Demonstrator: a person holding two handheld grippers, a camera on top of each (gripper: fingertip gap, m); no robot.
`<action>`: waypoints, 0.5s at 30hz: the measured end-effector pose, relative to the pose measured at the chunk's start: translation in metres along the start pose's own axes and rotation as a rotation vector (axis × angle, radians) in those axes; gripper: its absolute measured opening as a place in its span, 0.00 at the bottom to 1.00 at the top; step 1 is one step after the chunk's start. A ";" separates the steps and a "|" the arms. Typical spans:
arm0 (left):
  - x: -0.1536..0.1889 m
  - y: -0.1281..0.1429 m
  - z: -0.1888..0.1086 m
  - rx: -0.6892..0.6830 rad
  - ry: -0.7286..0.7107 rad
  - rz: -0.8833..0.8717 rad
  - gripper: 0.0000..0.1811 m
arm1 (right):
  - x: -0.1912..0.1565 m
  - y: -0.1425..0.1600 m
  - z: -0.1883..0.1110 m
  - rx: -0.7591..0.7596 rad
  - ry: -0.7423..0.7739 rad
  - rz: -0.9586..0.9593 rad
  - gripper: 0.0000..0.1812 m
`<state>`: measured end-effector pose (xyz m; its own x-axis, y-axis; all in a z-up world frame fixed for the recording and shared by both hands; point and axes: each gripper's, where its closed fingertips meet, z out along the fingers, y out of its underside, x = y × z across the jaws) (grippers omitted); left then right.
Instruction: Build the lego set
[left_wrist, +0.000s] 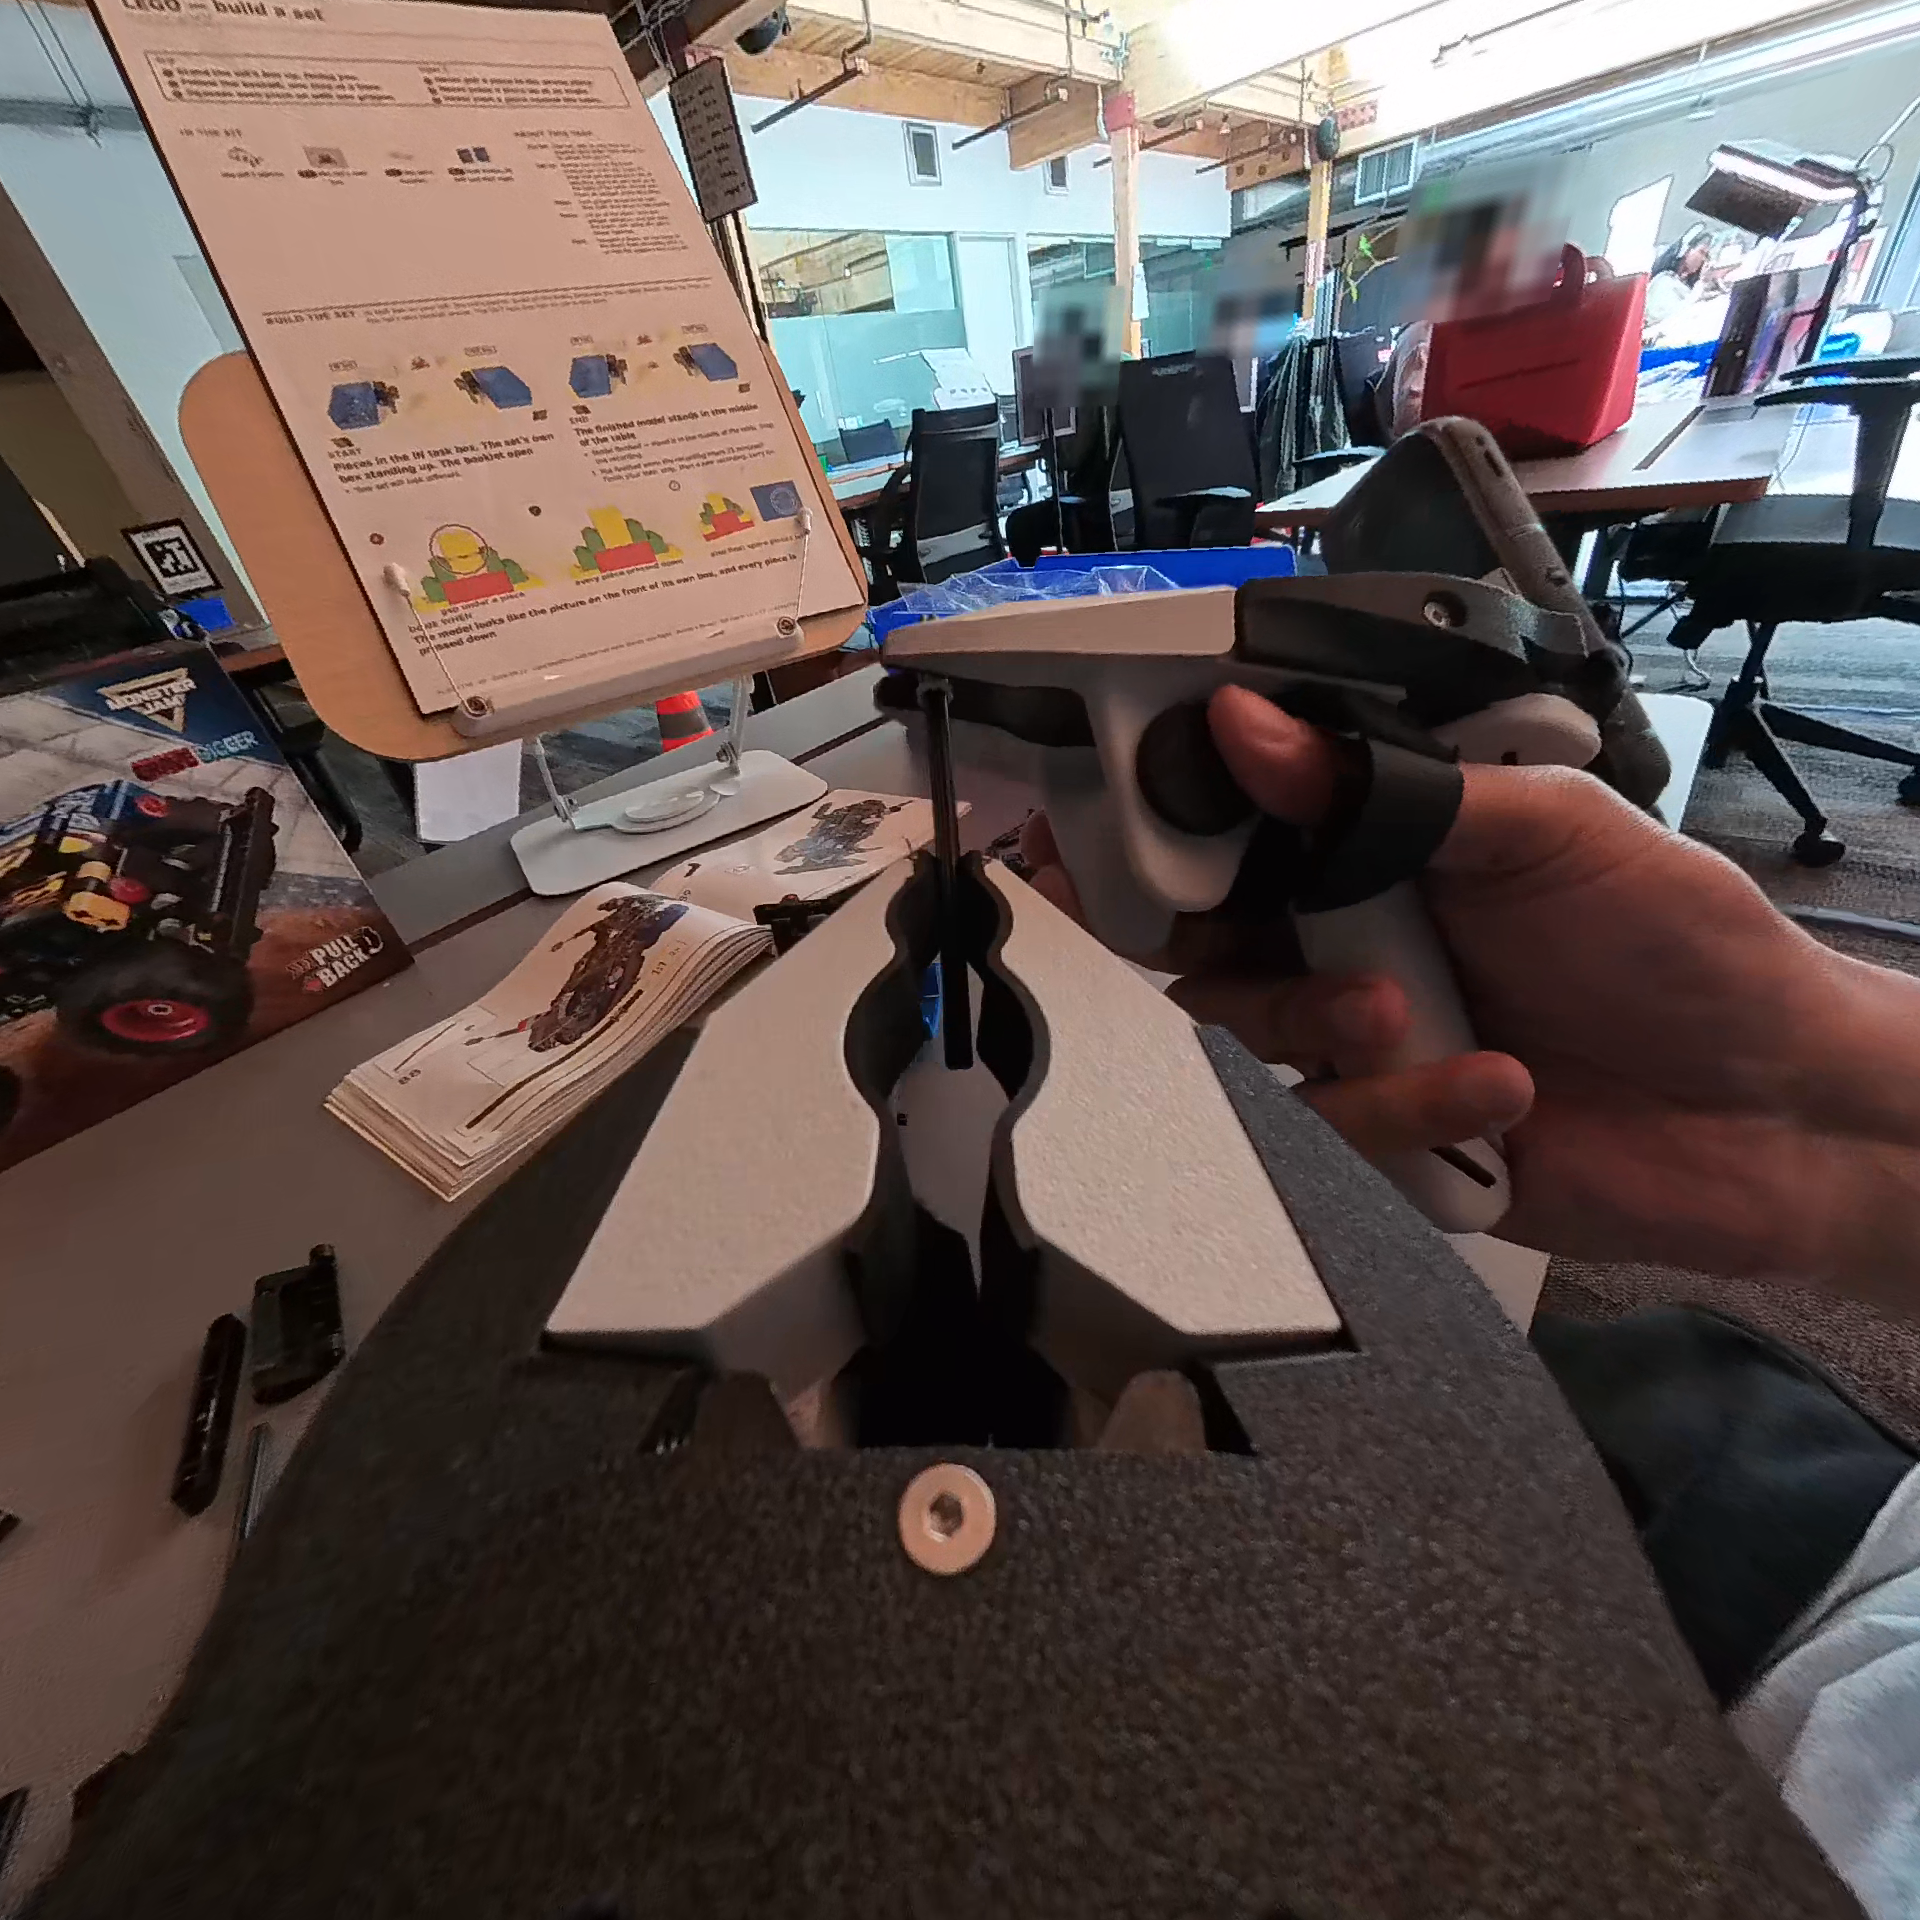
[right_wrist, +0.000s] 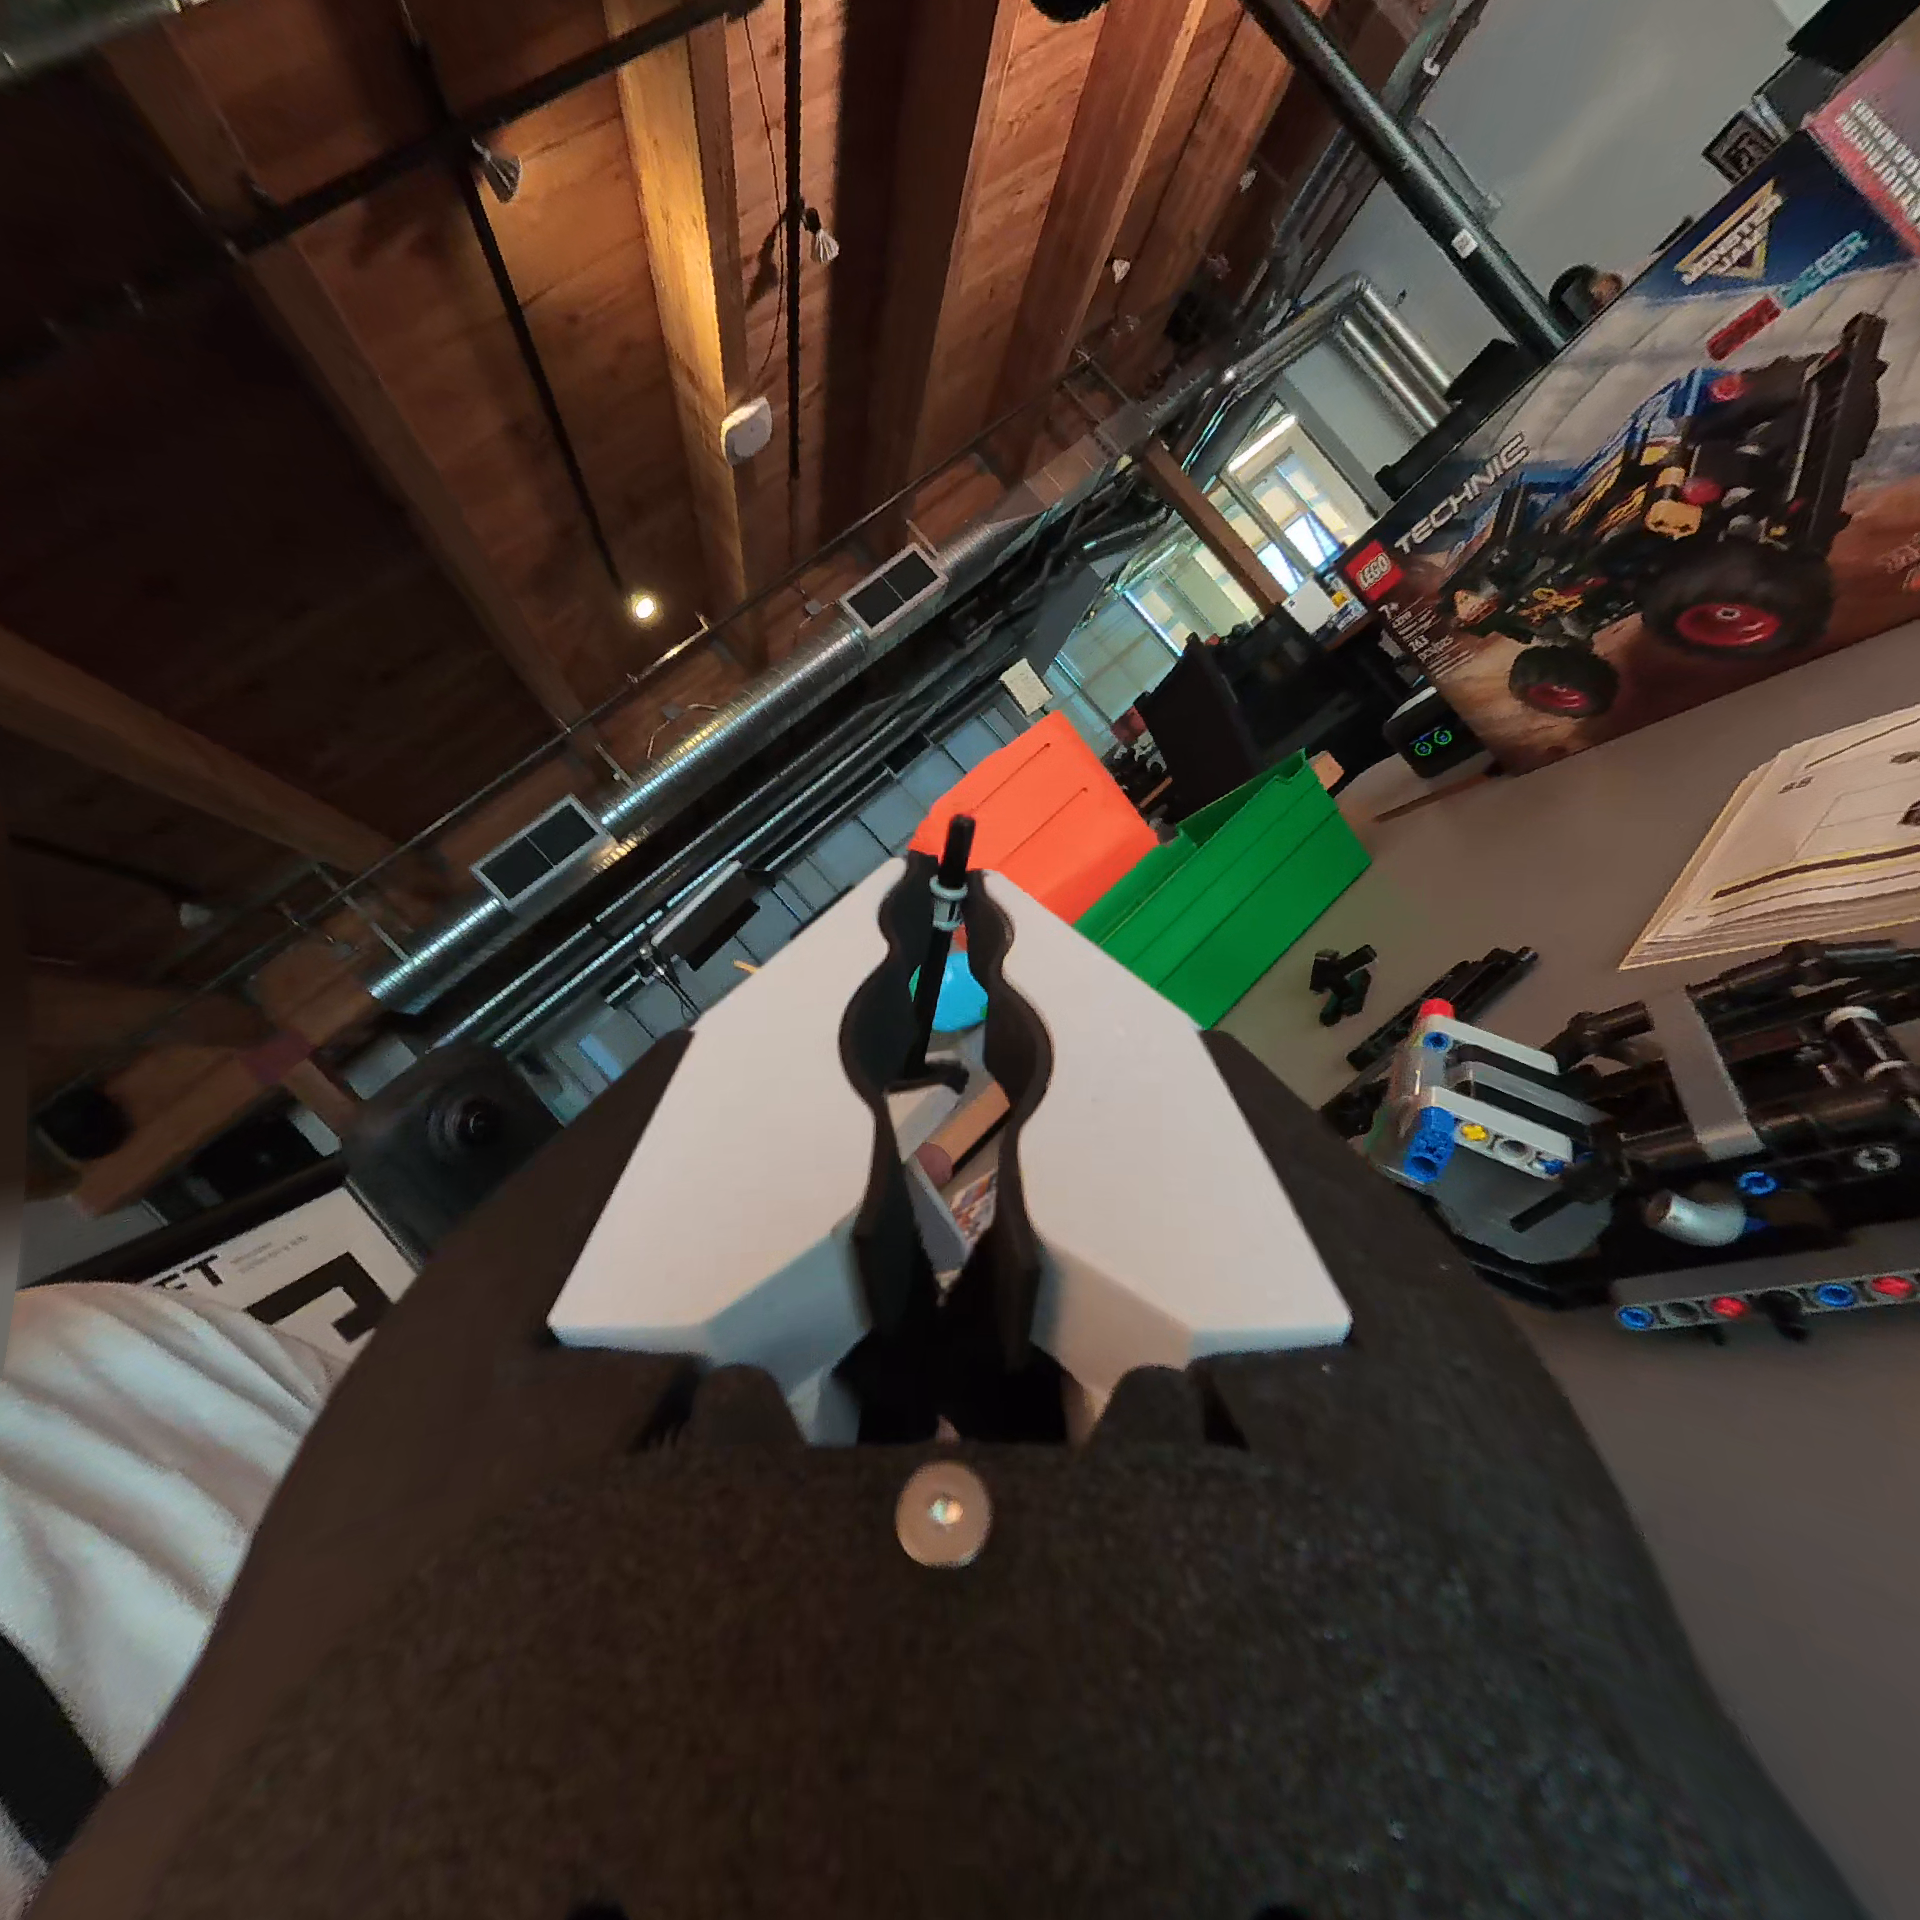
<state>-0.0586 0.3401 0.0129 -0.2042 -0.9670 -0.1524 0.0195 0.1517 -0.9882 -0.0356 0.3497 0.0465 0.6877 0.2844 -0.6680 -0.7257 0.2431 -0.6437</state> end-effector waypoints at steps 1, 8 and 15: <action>0.000 0.001 0.000 0.001 -0.002 0.000 0.01 | 0.000 0.000 0.000 -0.006 0.000 -0.004 0.03; -0.001 0.004 0.000 -0.012 0.023 0.016 0.01 | 0.001 0.004 -0.002 -0.031 -0.043 0.041 0.03; 0.018 0.024 -0.008 -0.097 0.369 0.160 0.01 | 0.013 0.001 -0.037 -0.377 -0.033 -0.437 0.12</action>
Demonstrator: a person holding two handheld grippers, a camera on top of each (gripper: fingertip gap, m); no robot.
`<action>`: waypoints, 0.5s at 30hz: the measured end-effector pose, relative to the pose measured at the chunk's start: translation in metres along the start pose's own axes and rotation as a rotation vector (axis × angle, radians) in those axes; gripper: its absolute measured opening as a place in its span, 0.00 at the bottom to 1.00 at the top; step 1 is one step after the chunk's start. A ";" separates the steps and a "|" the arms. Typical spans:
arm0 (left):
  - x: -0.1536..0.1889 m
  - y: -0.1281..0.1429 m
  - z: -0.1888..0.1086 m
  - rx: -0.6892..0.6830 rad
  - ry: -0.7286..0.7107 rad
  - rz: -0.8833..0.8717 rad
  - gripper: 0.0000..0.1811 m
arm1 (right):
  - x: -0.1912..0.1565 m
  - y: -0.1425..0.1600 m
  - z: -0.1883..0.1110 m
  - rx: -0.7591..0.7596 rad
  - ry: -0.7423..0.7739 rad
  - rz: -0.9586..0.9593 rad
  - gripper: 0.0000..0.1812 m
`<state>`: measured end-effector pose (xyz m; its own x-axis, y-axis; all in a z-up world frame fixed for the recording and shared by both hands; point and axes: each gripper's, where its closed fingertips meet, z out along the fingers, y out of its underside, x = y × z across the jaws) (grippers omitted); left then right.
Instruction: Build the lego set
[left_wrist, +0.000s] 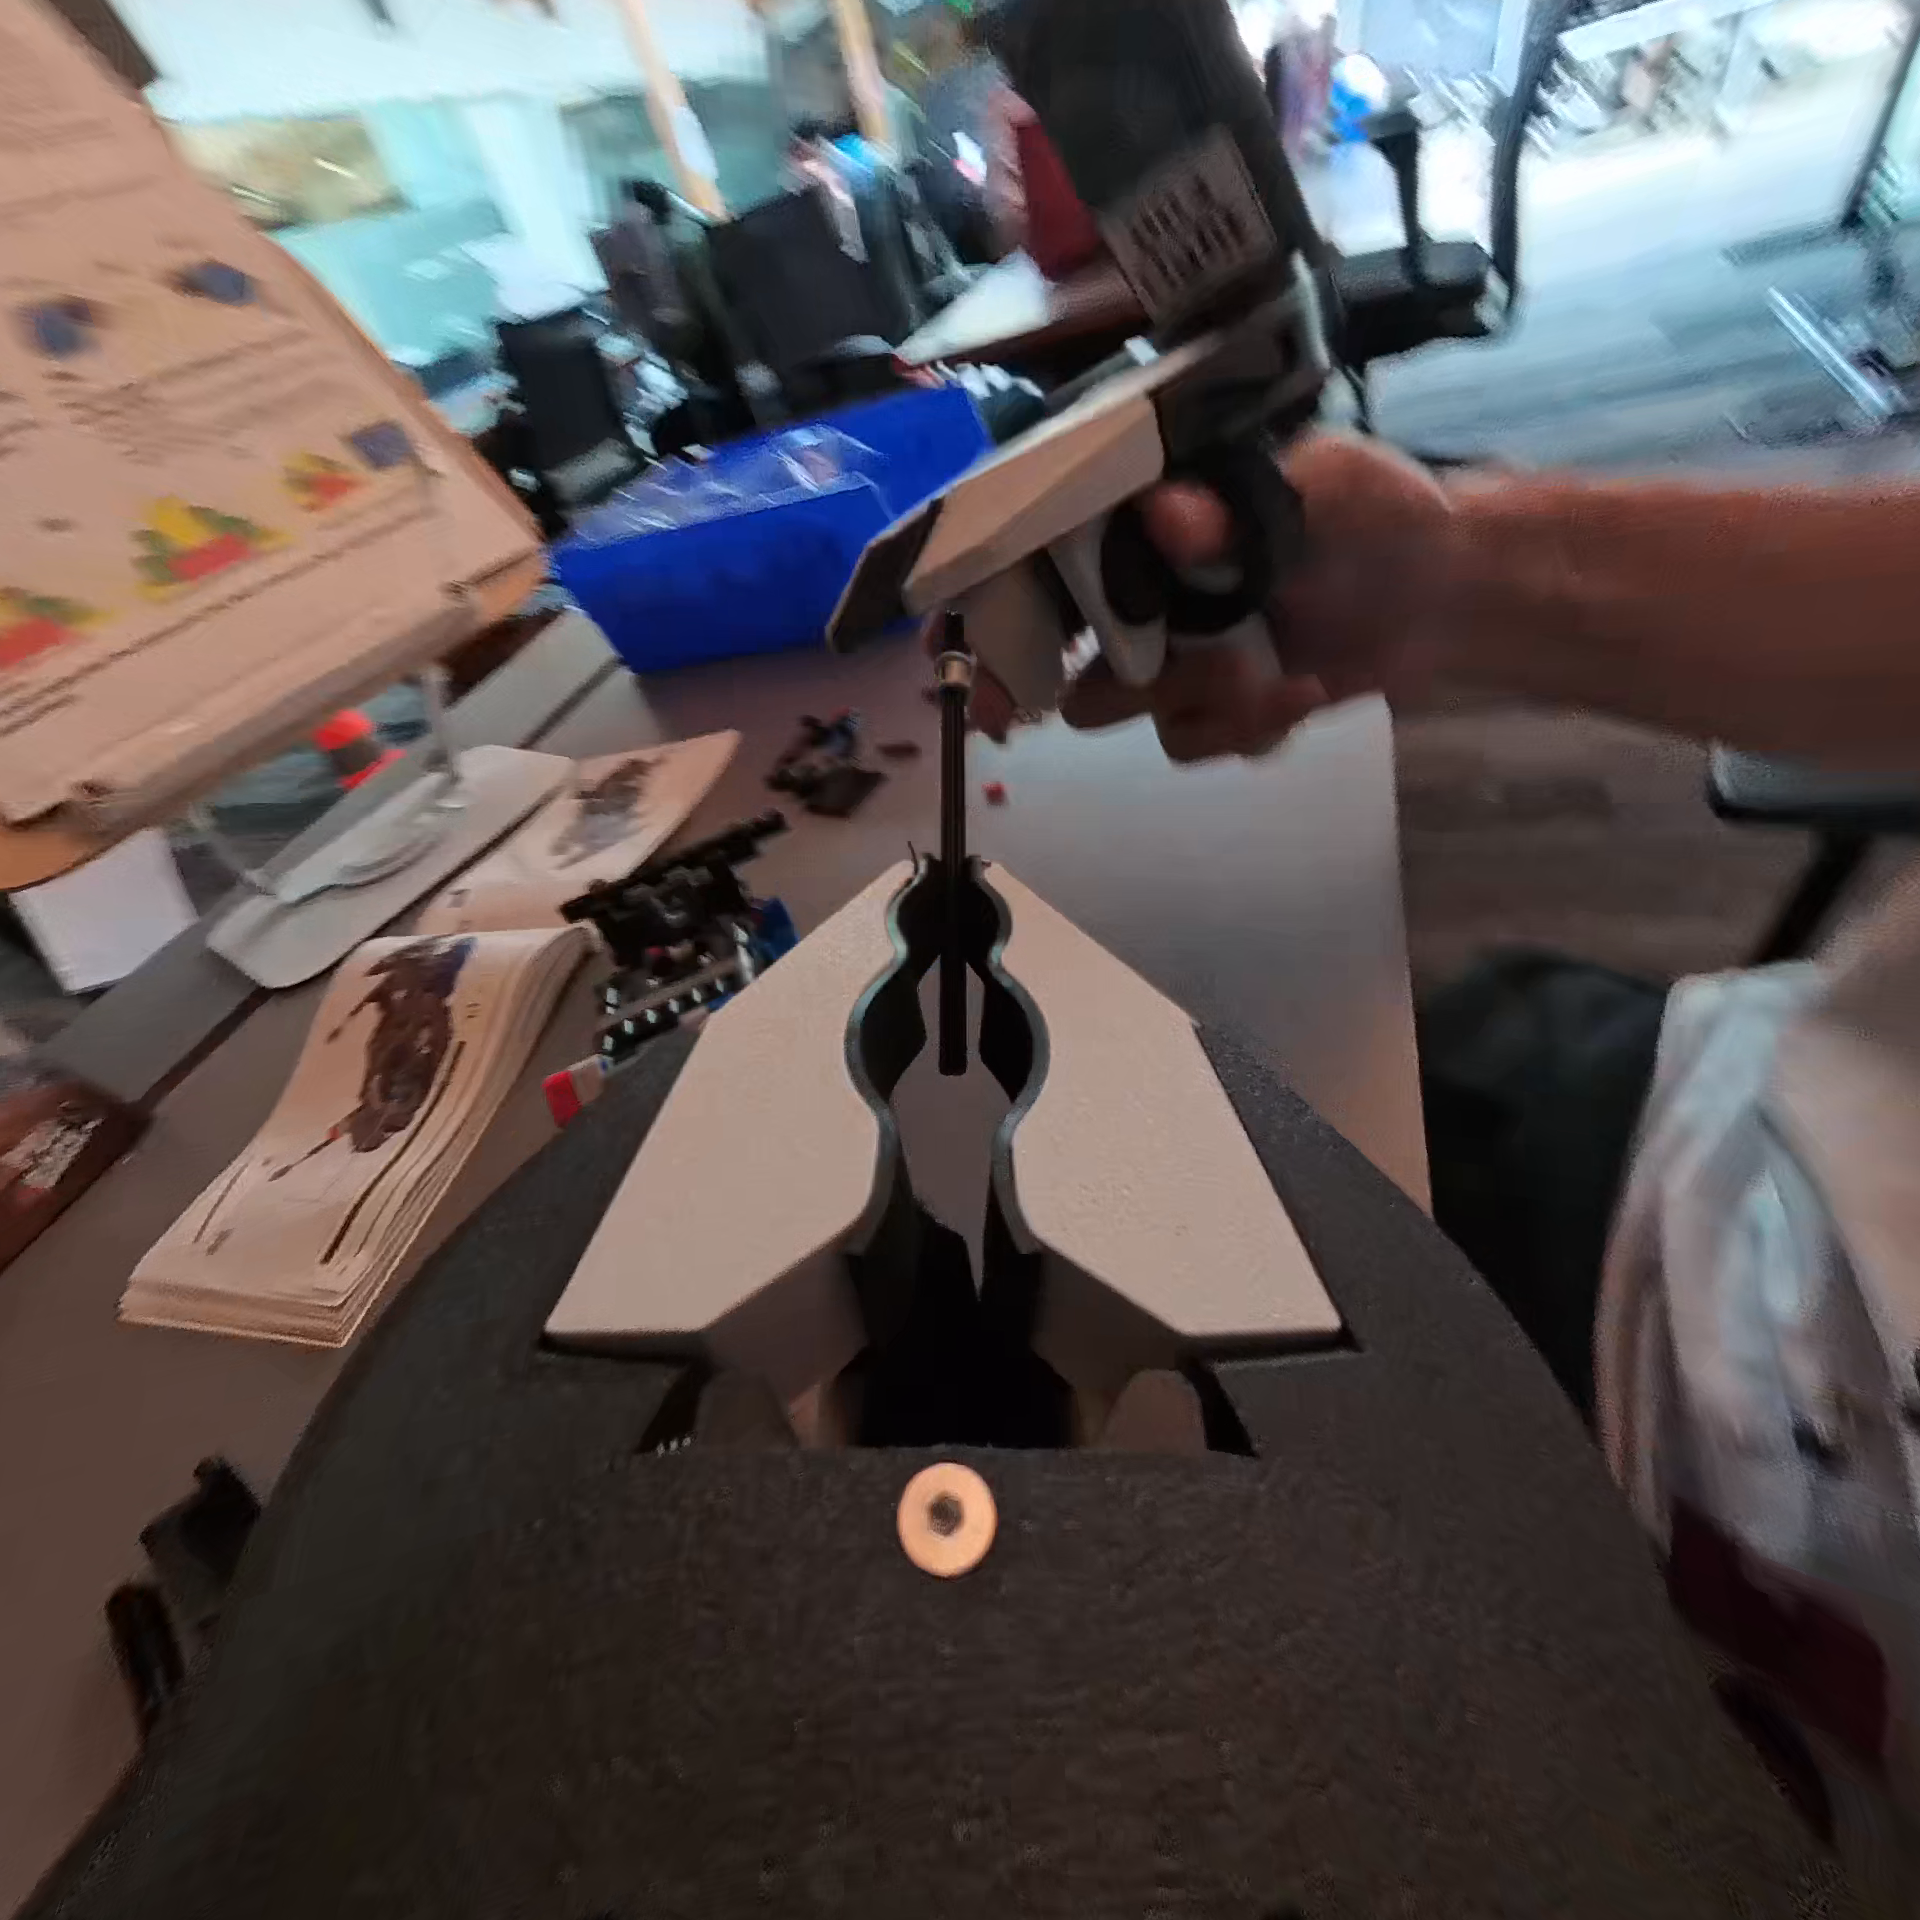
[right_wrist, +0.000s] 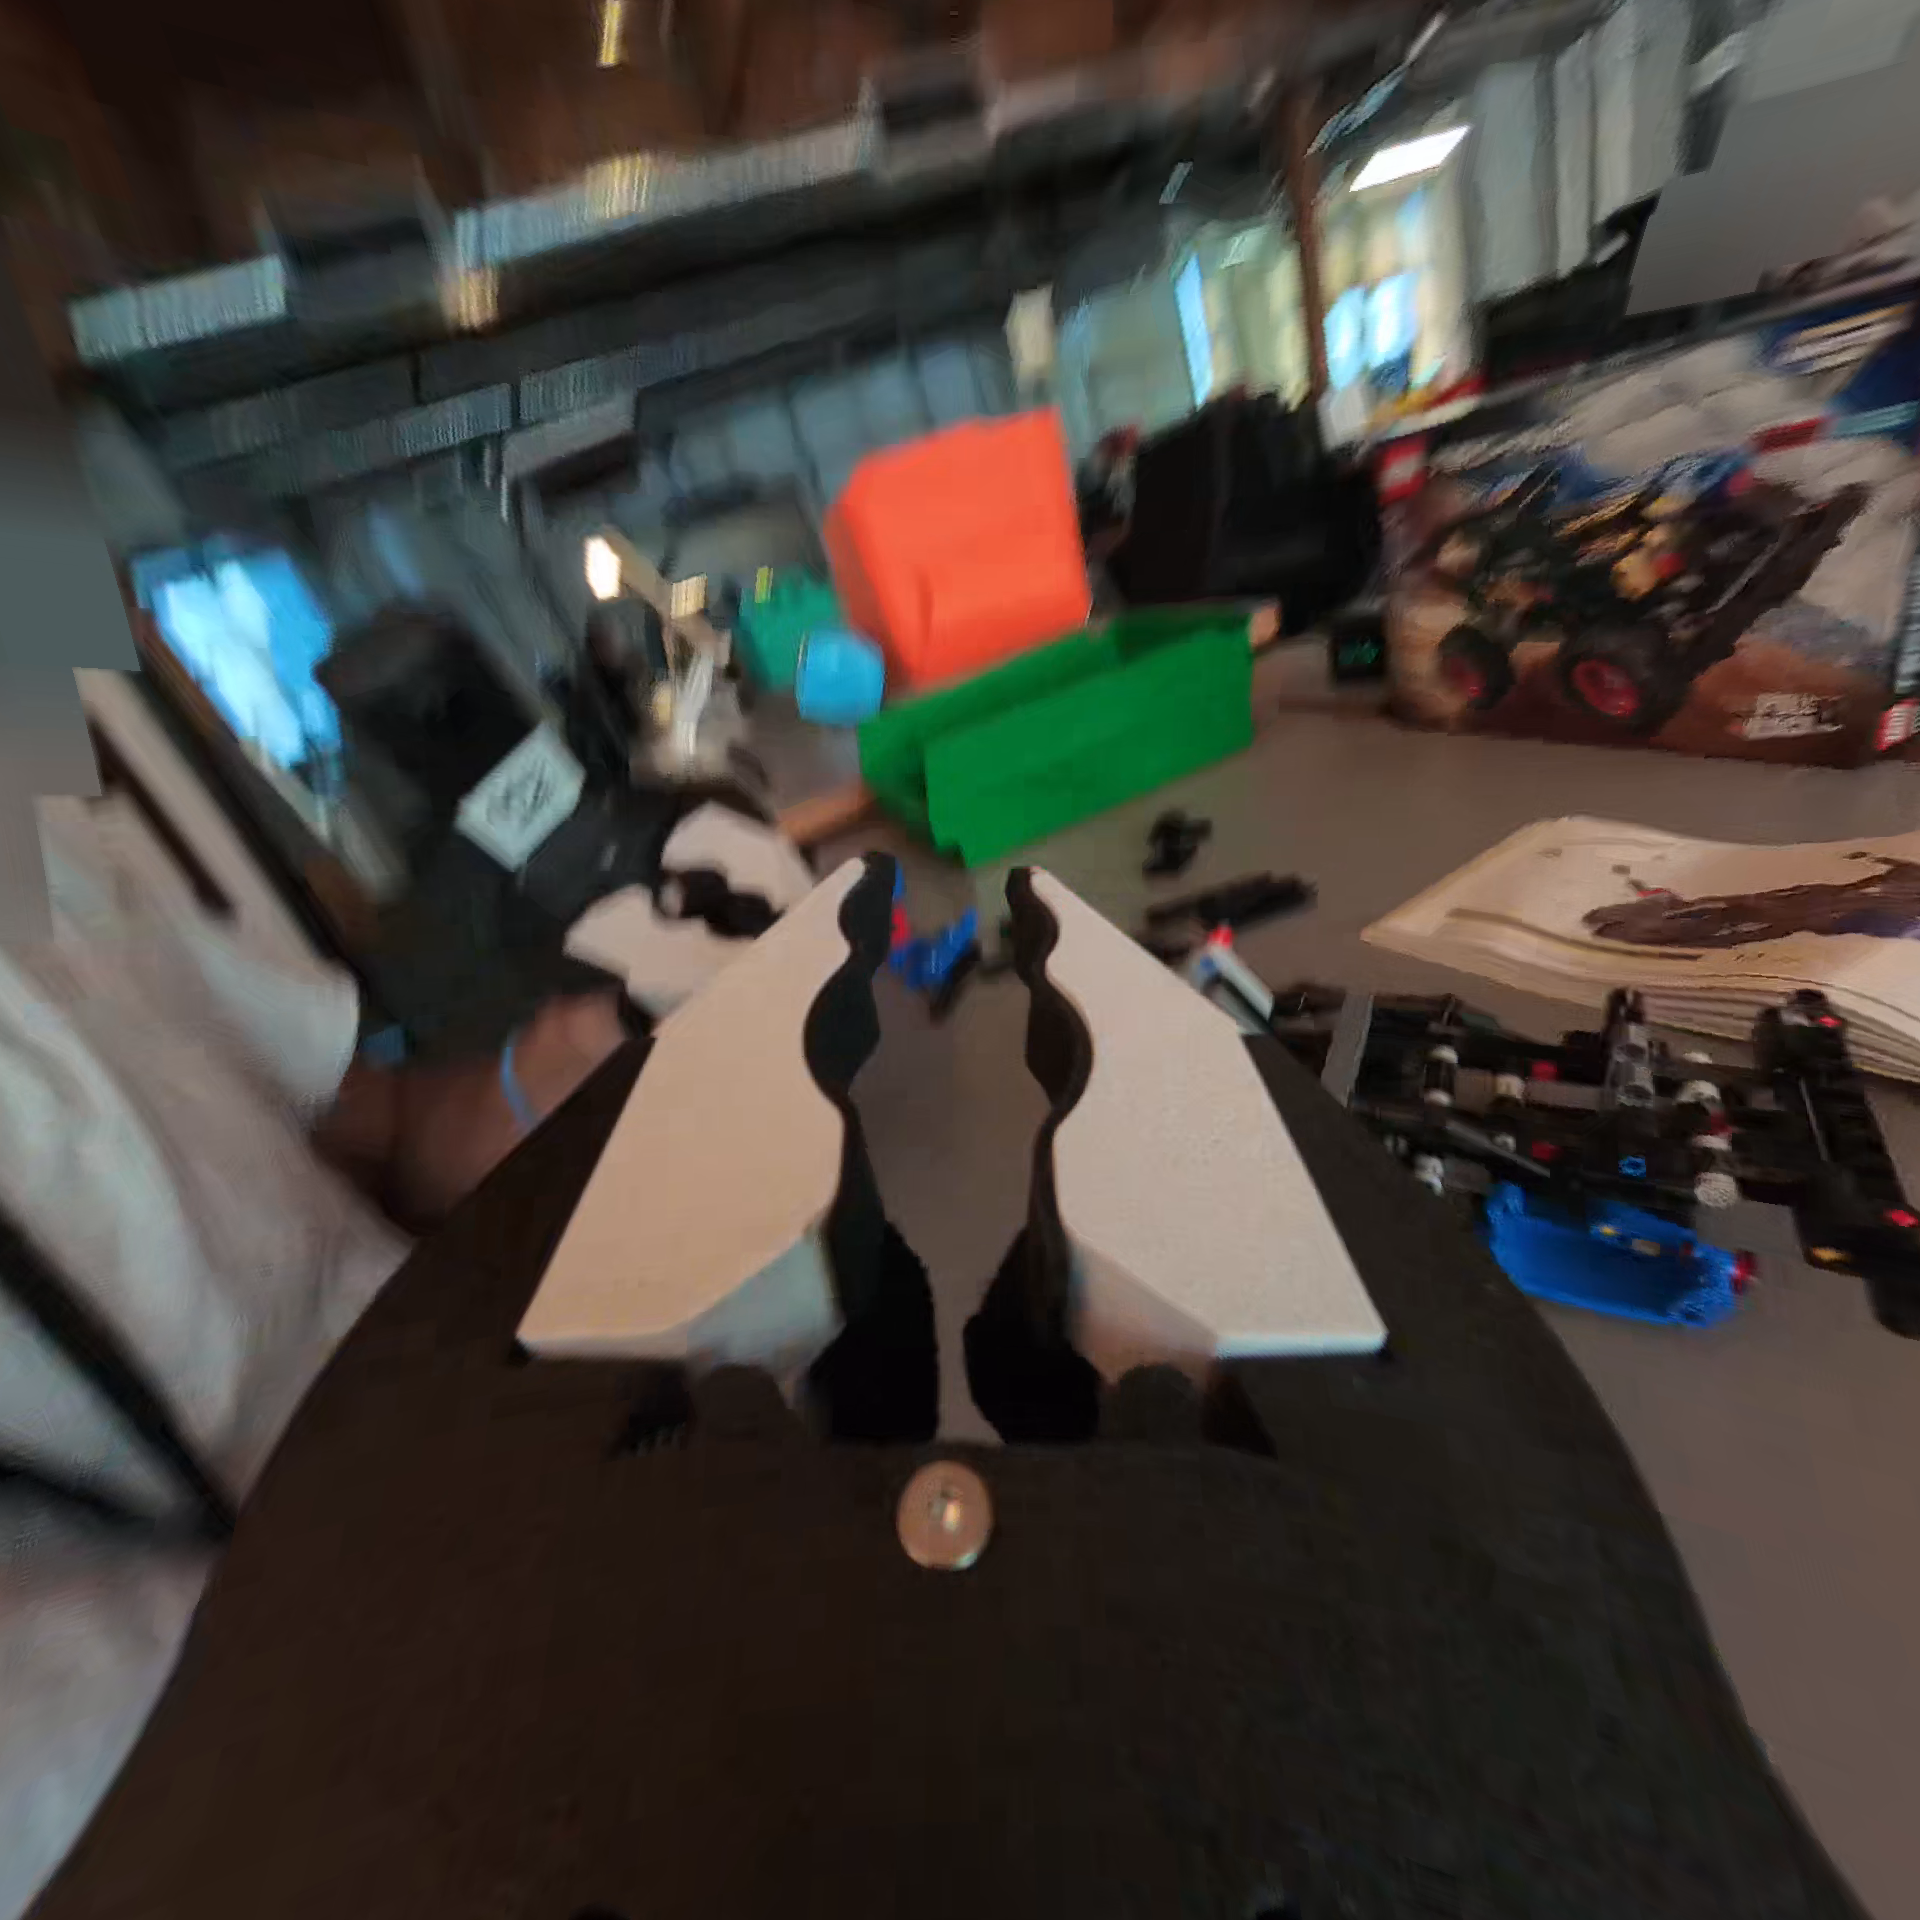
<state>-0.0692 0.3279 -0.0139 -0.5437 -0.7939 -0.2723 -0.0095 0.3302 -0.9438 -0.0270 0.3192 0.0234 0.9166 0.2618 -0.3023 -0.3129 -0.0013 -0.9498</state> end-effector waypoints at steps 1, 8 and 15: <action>0.002 0.007 0.000 -0.031 0.042 0.027 0.01 | -0.006 0.013 -0.001 -0.098 -0.037 -0.052 0.13; 0.021 0.027 -0.001 -0.059 0.255 0.082 0.01 | -0.026 0.064 -0.009 -0.313 -0.101 -0.309 0.06; 0.033 0.037 0.001 -0.094 0.374 0.147 0.01 | -0.030 0.078 -0.019 -0.373 -0.131 -0.321 0.05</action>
<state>-0.0864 0.3131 -0.0580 -0.8121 -0.5003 -0.3002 0.0242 0.4852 -0.8741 -0.0742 0.2924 -0.0428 0.9053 0.4247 -0.0003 0.1118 -0.2390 -0.9646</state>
